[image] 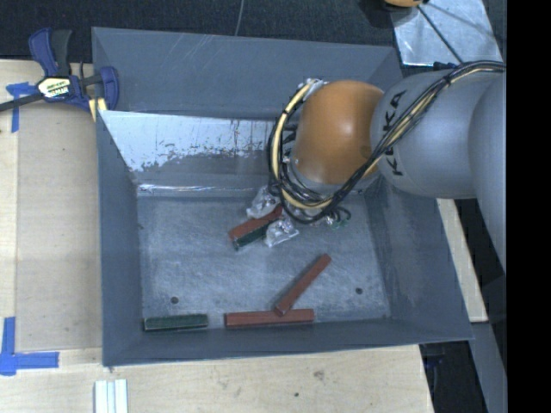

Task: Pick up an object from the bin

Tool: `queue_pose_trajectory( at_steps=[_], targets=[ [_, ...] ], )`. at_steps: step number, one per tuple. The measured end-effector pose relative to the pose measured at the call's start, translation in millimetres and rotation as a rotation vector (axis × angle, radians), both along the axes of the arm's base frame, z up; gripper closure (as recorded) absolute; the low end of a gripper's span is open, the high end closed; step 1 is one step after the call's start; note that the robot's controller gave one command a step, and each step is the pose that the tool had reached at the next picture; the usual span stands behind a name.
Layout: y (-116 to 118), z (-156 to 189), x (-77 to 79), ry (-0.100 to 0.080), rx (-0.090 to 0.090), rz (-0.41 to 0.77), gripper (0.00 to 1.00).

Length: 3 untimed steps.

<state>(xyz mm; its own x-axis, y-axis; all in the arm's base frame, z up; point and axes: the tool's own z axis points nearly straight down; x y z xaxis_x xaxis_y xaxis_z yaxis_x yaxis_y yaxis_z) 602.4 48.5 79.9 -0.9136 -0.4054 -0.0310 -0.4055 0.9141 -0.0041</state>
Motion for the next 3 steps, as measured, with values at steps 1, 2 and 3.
queue_pose_trajectory(
  at_steps=[1, 2, 3],
  targets=[
    [0, 0, 0.0, 0.000, 0.000, 0.000, 1.00],
    [10, 37, -7.0, 0.031, -0.008, -0.007, 1.00],
    [-4, 144, -14.1, 0.028, -0.008, -0.032, 1.00]
  ],
)
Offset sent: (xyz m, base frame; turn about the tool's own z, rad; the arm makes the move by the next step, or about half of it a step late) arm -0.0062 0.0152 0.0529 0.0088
